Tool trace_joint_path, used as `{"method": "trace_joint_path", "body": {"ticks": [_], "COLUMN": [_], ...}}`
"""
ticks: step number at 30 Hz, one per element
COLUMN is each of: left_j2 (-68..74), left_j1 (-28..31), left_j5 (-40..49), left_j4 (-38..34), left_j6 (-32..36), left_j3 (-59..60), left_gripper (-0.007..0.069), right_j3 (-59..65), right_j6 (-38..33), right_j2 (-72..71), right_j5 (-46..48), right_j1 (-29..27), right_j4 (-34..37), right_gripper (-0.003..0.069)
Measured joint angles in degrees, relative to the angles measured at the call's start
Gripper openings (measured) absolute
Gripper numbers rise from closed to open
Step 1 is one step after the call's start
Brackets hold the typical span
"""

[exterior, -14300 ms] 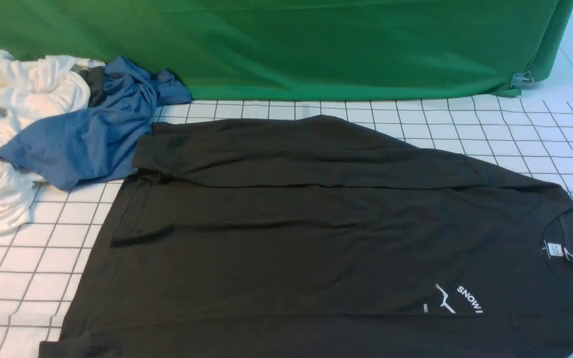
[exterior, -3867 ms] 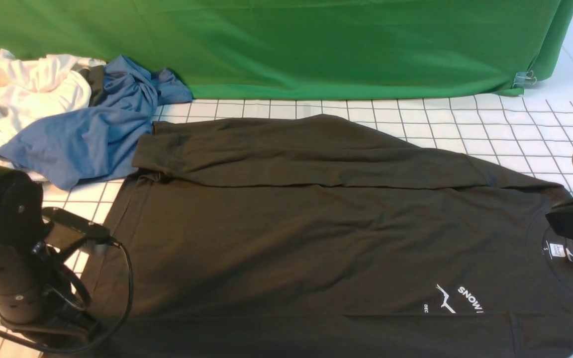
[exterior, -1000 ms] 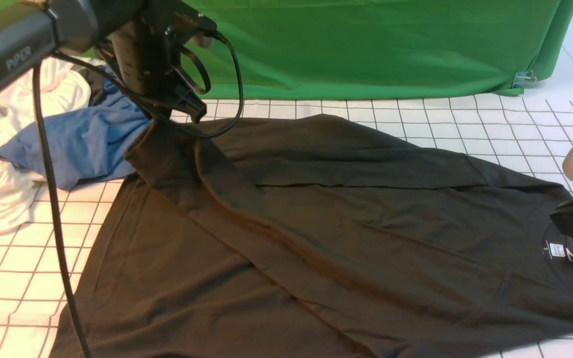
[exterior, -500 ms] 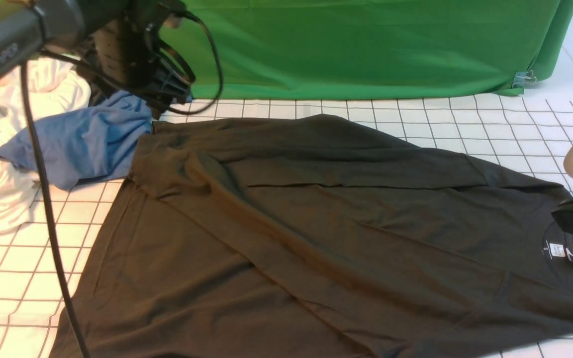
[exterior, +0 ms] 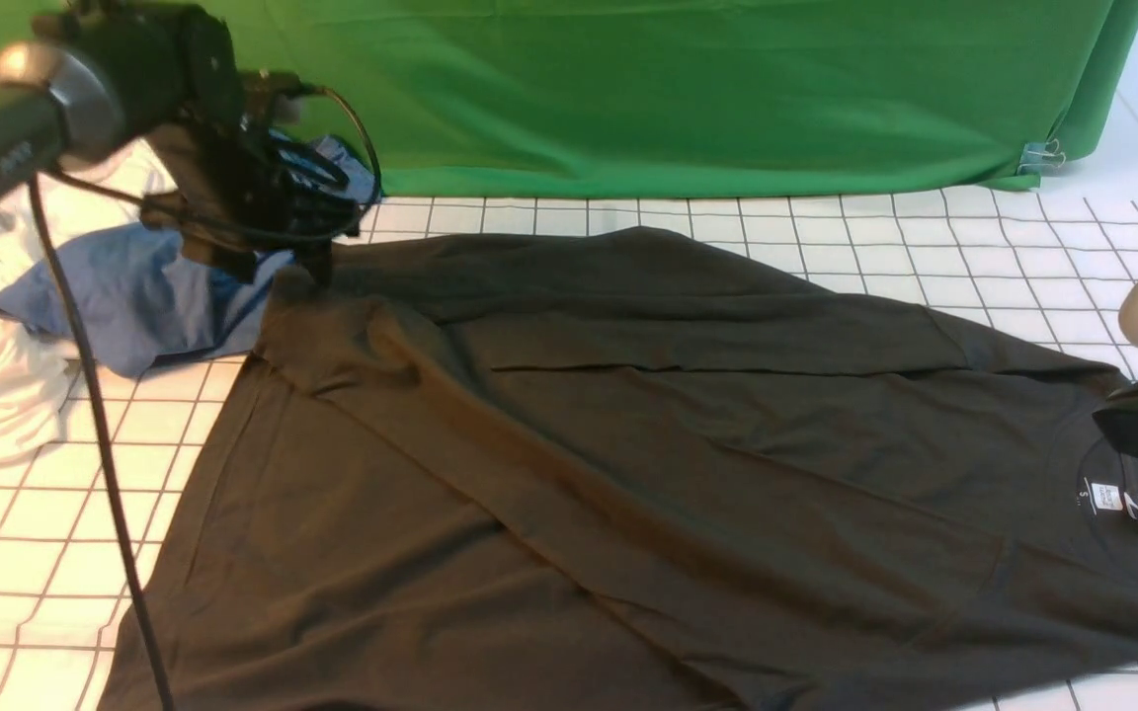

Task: Fold a long-sleeved shirt over a white checkered tablecloth.
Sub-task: 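Grab the top left corner of the dark shirt with the left gripper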

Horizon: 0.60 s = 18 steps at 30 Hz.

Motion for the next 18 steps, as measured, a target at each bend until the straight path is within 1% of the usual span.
{"method": "trace_joint_path", "body": {"ticks": [4, 12, 13, 14, 15, 18], "left_j2": [1.3, 1.4, 1.4, 1.4, 1.4, 1.4], "left_j1": [0.0, 0.0, 0.0, 0.0, 0.0, 0.0], "left_j5": [-1.2, -3.3, -3.3, -3.3, -3.3, -3.6], "left_j4": [-0.5, 1.7, 2.0, 2.5, 2.5, 2.8], "left_j6": [0.0, 0.0, 0.0, 0.0, 0.0, 0.3], "left_j3": [0.0, -0.2, -0.2, -0.2, -0.2, -0.2], "left_gripper": [0.0386, 0.0205, 0.0191, 0.016, 0.015, 0.0091], "right_j3": [0.0, 0.0, 0.0, 0.0, 0.1, 0.0], "right_j6": [0.0, 0.0, 0.0, 0.0, 0.0, 0.0], "right_j2": [0.9, 2.4, 2.4, 2.5, 2.5, 2.8], "right_j5": [-0.1, -0.2, -0.2, -0.2, -0.2, -0.3], "right_j1": [0.0, 0.0, 0.0, 0.0, 0.0, 0.0], "right_j4": [0.0, 0.0, 0.0, 0.0, 0.0, -0.3], "right_gripper": [0.0074, 0.0074, 0.0074, 0.0074, 0.0074, 0.0074]}}
